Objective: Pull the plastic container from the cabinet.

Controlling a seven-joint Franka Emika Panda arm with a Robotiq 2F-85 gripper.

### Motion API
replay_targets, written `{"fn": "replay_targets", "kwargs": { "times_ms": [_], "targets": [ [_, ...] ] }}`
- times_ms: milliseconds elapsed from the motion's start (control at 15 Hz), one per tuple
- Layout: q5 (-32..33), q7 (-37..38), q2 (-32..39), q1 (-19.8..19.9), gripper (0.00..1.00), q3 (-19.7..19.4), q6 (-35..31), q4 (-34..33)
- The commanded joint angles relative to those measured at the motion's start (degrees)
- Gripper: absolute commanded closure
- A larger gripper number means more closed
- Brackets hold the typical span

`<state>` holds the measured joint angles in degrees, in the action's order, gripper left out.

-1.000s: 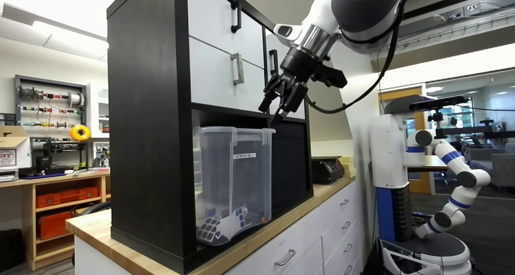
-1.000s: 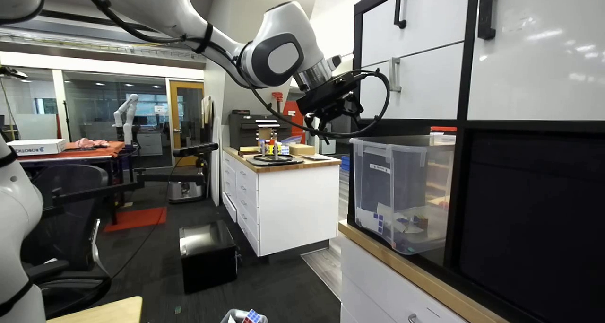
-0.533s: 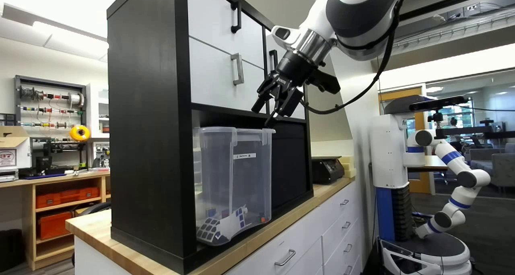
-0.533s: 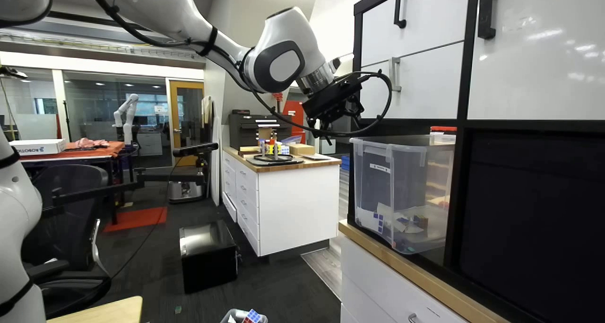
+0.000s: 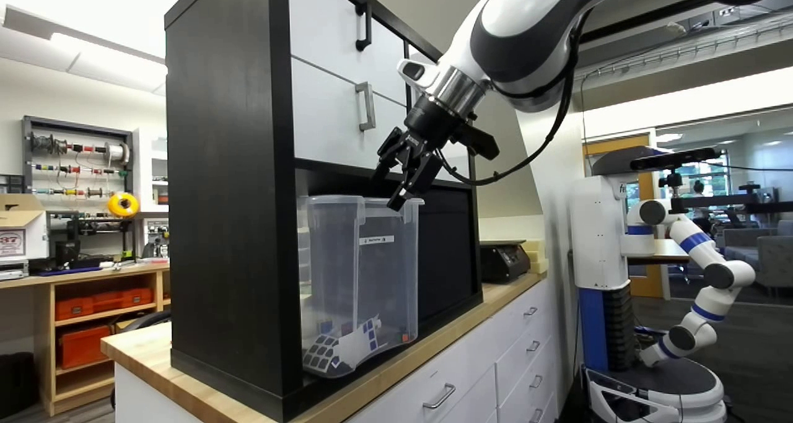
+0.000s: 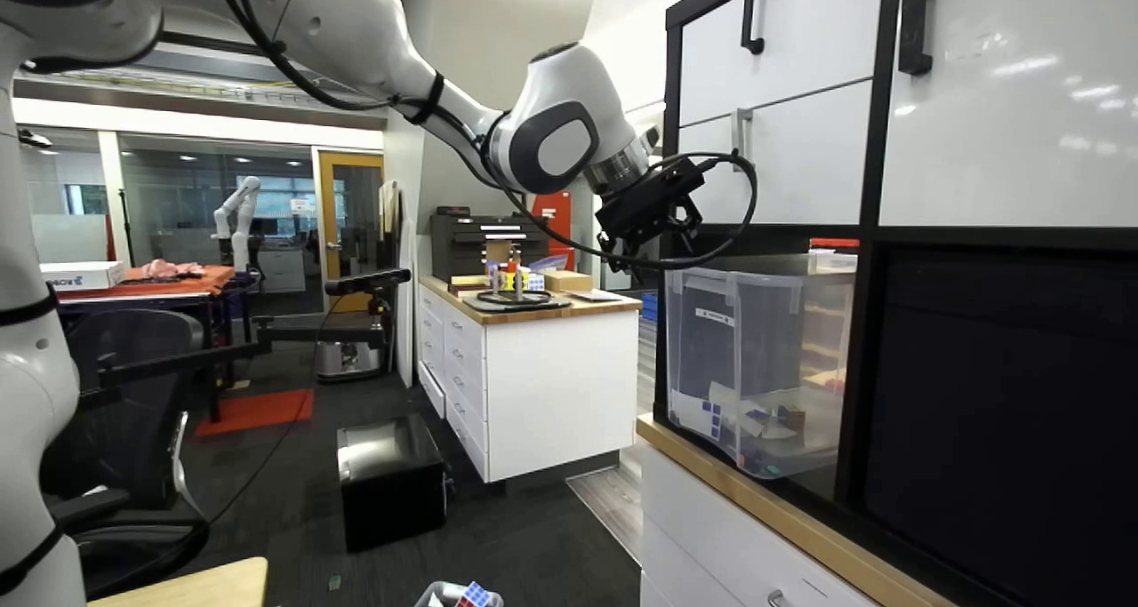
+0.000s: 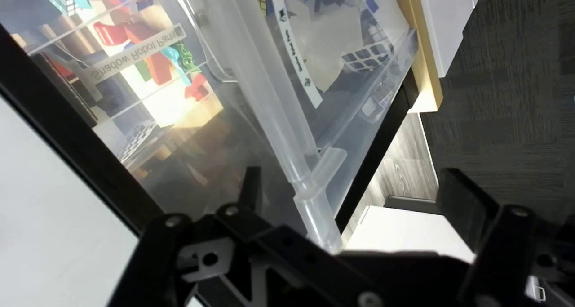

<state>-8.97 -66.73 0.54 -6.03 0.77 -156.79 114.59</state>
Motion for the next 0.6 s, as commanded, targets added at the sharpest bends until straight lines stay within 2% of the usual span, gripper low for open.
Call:
{"fn": "replay_targets", "kwargs": {
  "times_ms": [0, 400, 467, 533],
  "targets": [
    [-1.27, -2.5, 4.19, 0.32, 0.0, -0.14, -0.61, -5.31],
    [-1.19, -3.1, 9.65, 0.78, 0.0, 0.16, 0.52, -10.96],
    [-1.4, -3.25, 10.31, 0.88, 0.25, 0.27, 0.78, -11.69],
    [-1.33, -3.26, 10.93, 0.93, 0.26, 0.3, 0.8, -12.3]
  ]
}}
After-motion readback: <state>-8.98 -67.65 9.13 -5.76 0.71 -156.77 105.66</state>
